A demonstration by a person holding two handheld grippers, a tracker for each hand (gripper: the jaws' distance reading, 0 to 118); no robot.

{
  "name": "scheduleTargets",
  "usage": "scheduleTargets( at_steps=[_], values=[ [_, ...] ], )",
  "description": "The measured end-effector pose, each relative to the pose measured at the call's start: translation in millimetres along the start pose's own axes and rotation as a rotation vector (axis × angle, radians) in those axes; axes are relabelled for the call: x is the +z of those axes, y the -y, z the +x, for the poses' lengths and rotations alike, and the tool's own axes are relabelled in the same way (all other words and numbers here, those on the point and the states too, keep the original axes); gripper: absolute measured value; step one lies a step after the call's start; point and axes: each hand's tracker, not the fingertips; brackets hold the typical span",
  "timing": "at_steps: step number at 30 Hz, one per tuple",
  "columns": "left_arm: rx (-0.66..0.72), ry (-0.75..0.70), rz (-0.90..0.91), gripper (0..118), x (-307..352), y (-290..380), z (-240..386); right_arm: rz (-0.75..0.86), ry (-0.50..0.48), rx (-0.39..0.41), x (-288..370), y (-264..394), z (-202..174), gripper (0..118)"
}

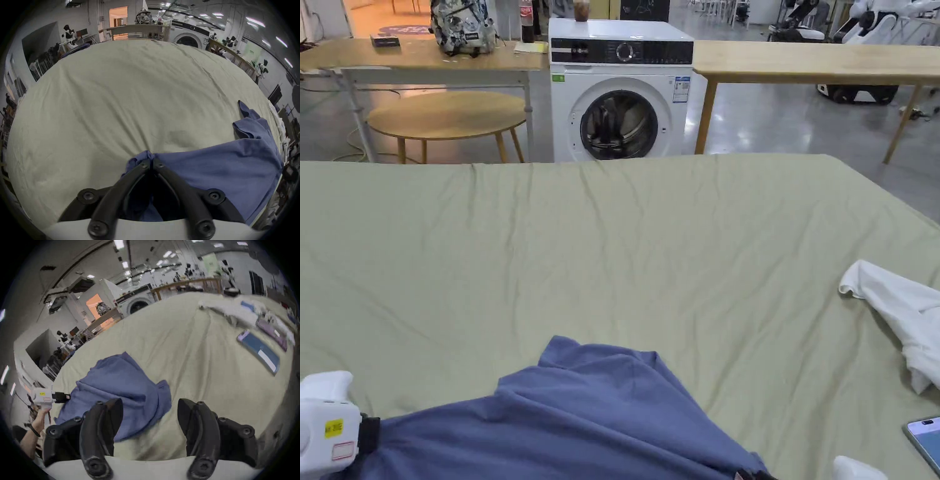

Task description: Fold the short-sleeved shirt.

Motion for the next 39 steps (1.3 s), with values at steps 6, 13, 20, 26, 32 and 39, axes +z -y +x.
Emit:
scheduleTargets(
  at_steps=[6, 13, 20, 26, 32, 39],
  values=[
    [0.050, 0.047, 0.032, 0, 3, 1, -10, -0.109, -0.028, -0.124, -46, 7, 19, 2],
    [0.072, 0.188, 0.383, 0, 116, -9, -31, 0.060, -0.115, 0.031, 10, -34, -16, 1],
    [-0.005, 0.206, 0.743, 0, 274, -64, -37, 0.276, -0.190, 0.214, 50, -142, -94, 1],
    [0.028, 0.206, 0.853, 0, 324, -122, -47, 0.395, -0.193, 0.339, 66, -243, -154, 1],
    [0.010, 0.130, 0.907, 0, 333, -193, -35, 0.491, -0.187, 0.374, 75, -326, -208, 1],
    [0.033, 0.135, 0.930, 0, 332, -259, -32, 0.563, -0.162, 0.405, 76, -399, -253, 1]
  ],
)
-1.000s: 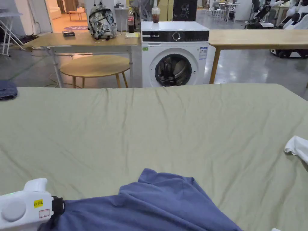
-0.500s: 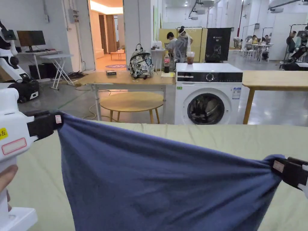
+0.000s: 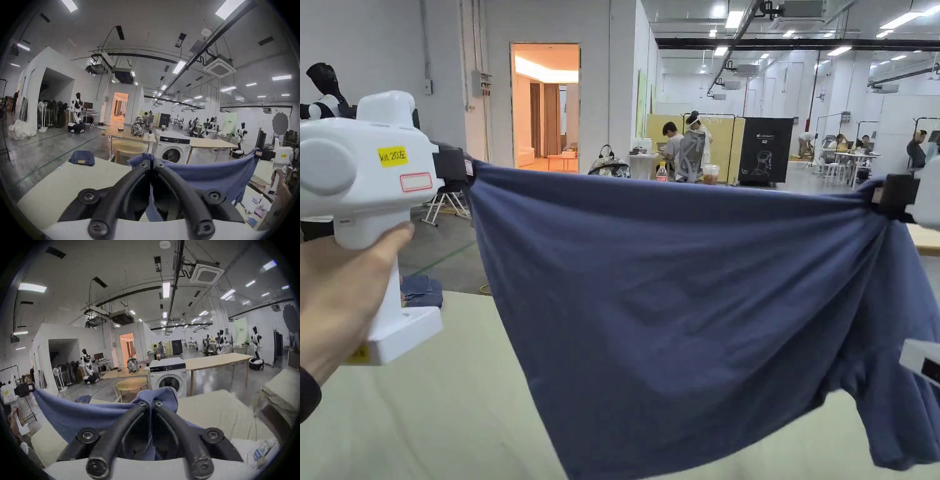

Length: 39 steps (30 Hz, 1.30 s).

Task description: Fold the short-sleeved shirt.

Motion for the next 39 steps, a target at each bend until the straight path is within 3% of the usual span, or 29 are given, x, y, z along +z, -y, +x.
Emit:
scheduleTargets(
  at_steps=[9, 16, 20, 21, 23, 27, 29, 31, 32, 36, 39],
  values=[
    [-0.015, -0.018, -0.031, 0, -54, 11, 0, -0.033, 0.055, 0.056, -67, -12, -4, 1],
    [0.015, -0.007, -0.186, 0, -54, 104, -10, -0.136, 0.025, 0.061, -87, 76, 22, 1],
    [0.101, -0.004, -0.210, 0, 7, 179, -15, -0.258, -0.033, -0.008, -41, 169, 50, 1],
    [0.139, 0.046, -0.229, 0, 29, 203, -19, -0.287, -0.025, -0.041, -22, 201, 58, 1],
    [0.157, 0.015, -0.258, 0, 74, 244, -19, -0.345, -0.021, -0.086, 29, 255, 63, 1],
    [0.159, -0.042, -0.364, 0, 163, 322, -21, -0.432, 0.075, -0.227, 129, 356, 68, 1],
    [0.207, -0.107, -0.406, 0, 198, 348, -24, -0.468, 0.099, -0.229, 170, 386, 65, 1],
    [0.284, -0.092, -0.468, 0, 227, 370, -24, -0.491, 0.132, -0.281, 194, 418, 73, 1],
    [0.260, -0.112, -0.496, 0, 239, 380, -22, -0.525, 0.140, -0.296, 207, 427, 73, 1],
    [0.210, -0.150, -0.560, 0, 273, 403, -20, -0.571, 0.173, -0.262, 242, 445, 68, 1],
    [0.286, -0.158, -0.577, 0, 283, 406, -28, -0.573, 0.169, -0.245, 252, 444, 61, 1]
  ],
)
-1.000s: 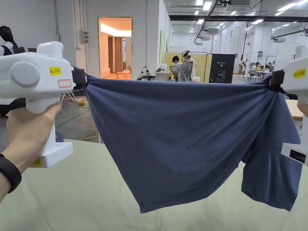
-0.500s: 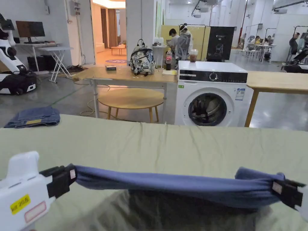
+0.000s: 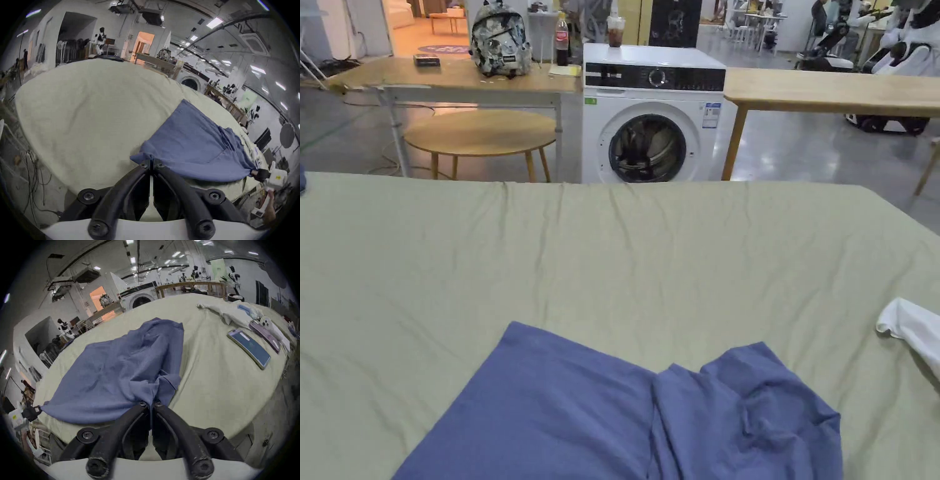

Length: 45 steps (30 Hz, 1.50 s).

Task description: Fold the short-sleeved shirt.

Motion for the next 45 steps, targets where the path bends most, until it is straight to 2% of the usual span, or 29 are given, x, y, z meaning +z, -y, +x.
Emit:
scheduleTargets(
  at_steps=[2, 3, 4, 5, 6, 7, 10, 13, 15, 17, 18, 19, 20, 21, 22, 28, 32, 35, 36, 37, 38, 40, 42, 45],
  values=[
    [-0.026, -0.010, 0.014, 0, 2, -1, 4, 0.030, -0.004, 0.035, -1, 1, -1, 2],
    [-0.053, -0.009, 0.035, 0, 1, -3, 6, 0.036, 0.009, 0.063, 1, 1, -6, 8],
    [-0.079, -0.004, 0.024, 5, 0, -6, 9, 0.038, 0.062, 0.090, 0, 1, -7, 24],
    [-0.122, -0.016, 0.039, 29, 1, -8, 12, 0.036, 0.102, 0.102, -1, 1, -5, 53],
    [-0.161, -0.018, 0.059, 49, 3, -10, 17, 0.042, 0.091, 0.099, 2, 2, -2, 59],
    [-0.191, -0.017, 0.073, 56, 6, -13, 21, 0.043, 0.084, 0.093, 7, 2, 0, 59],
    [-0.274, -0.028, 0.134, 61, 17, -24, 40, 0.061, 0.083, 0.059, 23, -3, 6, 59],
    [-0.326, 0.001, 0.191, 61, 25, -36, 62, 0.135, 0.097, 0.110, 42, -16, -5, 59],
    [-0.356, 0.021, 0.238, 61, 29, -44, 81, 0.194, 0.069, 0.163, 54, -31, -18, 59],
    [-0.355, 0.067, 0.257, 60, 30, -52, 96, 0.241, 0.030, 0.174, 62, -45, -29, 59],
    [-0.352, 0.103, 0.268, 56, 30, -56, 103, 0.249, 0.011, 0.175, 64, -53, -34, 57],
    [-0.355, 0.136, 0.281, 47, 30, -59, 108, 0.248, -0.004, 0.170, 65, -59, -37, 48],
    [-0.360, 0.159, 0.294, 27, 29, -61, 111, 0.252, -0.022, 0.169, 64, -63, -39, 20],
    [-0.364, 0.151, 0.291, 11, 28, -62, 117, 0.258, -0.024, 0.163, 62, -66, -42, 0],
    [-0.365, 0.150, 0.288, 0, 26, -64, 122, 0.262, -0.019, 0.164, 58, -68, -43, 0],
    [-0.416, 0.194, 0.264, 0, 11, -71, 150, 0.239, -0.039, 0.177, 44, -70, -42, 0],
    [-0.418, 0.282, 0.128, 0, -31, -111, 167, 0.221, -0.040, 0.193, 44, -72, -42, 0],
    [-0.551, 0.311, 0.059, 0, -87, -157, 197, 0.219, -0.039, 0.198, 47, -75, -37, 0],
    [-0.547, 0.303, -0.046, 11, -118, -178, 206, 0.219, -0.037, 0.193, 48, -76, -34, 0],
    [-0.533, 0.275, -0.149, 33, -148, -189, 213, 0.224, -0.029, 0.183, 47, -75, -31, 0],
    [-0.547, 0.287, -0.177, 54, -179, -197, 218, 0.223, -0.025, 0.171, 47, -75, -26, 0],
    [-0.513, 0.321, -0.219, 56, -242, -214, 222, 0.213, -0.013, 0.132, 44, -70, -13, 0],
    [-0.504, 0.209, -0.247, 56, -297, -221, 227, 0.187, 0.014, 0.105, 41, -66, -1, 0],
    [-0.462, 0.117, -0.320, 56, -367, -224, 224, 0.140, 0.077, 0.081, 37, -57, 21, 0]
  ],
)
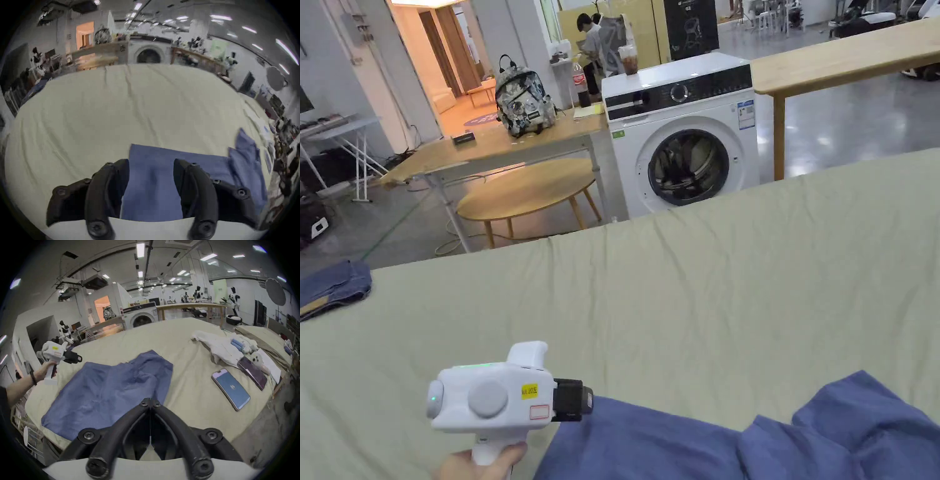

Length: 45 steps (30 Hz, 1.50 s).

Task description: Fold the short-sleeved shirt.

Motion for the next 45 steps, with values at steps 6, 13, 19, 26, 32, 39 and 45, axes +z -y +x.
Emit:
scheduleTargets(
  at_steps=[6, 13, 19, 26, 32, 39, 45],
  values=[
    [-0.082, -0.060, -0.073, 45, -49, 7, 13, -0.061, 0.090, -0.061, -3, 14, 33, 0],
    [-0.317, -0.195, -0.135, 0, -54, 15, 57, -0.069, 0.078, -0.111, -35, -15, 43, 0],
    [-0.235, -0.153, -0.156, 0, -47, 12, 58, -0.124, 0.032, -0.238, -137, -72, 53, 69],
    [-0.228, -0.136, -0.161, 0, -40, 18, 63, -0.247, 0.063, -0.299, -205, -73, 54, 47],
    [-0.067, -0.060, -0.096, 0, -26, 14, 44, -0.220, 0.139, -0.200, -182, -85, 35, 0],
    [-0.035, 0.122, 0.283, 0, 140, 7, 24, -0.021, 0.022, -0.171, -79, -123, 26, 0],
    [-0.054, 0.099, 0.592, 0, 312, 2, -1, 0.221, -0.076, -0.109, -4, -194, -2, 0]
  ],
)
